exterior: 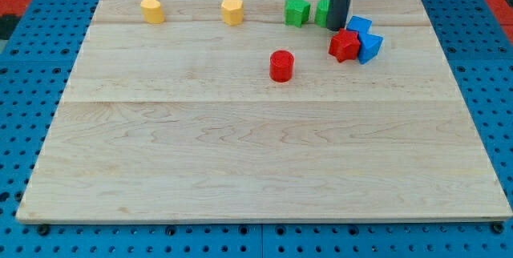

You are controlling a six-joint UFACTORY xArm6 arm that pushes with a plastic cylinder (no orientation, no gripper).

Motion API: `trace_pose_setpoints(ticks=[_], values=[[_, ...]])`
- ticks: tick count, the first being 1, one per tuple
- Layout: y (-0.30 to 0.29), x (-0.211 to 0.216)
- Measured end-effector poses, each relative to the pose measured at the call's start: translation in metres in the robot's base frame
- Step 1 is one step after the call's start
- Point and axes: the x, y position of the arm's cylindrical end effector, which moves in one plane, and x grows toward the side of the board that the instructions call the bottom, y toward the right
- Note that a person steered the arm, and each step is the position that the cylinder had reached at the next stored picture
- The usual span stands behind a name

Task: Separate the group of red green and blue blocks from each other

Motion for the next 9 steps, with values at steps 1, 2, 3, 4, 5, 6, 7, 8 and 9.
trace_pose_setpoints(ticks=[1, 2, 3, 4, 5, 6, 7, 8, 9], values=[[0.008, 0.0], [-0.016, 0.006], [-0.015, 0.036], [-0.007, 0.046], [0.045, 0.033], [0.054, 0.011], [0.055, -0.006], [0.109, 0.008], [0.131, 0.048]])
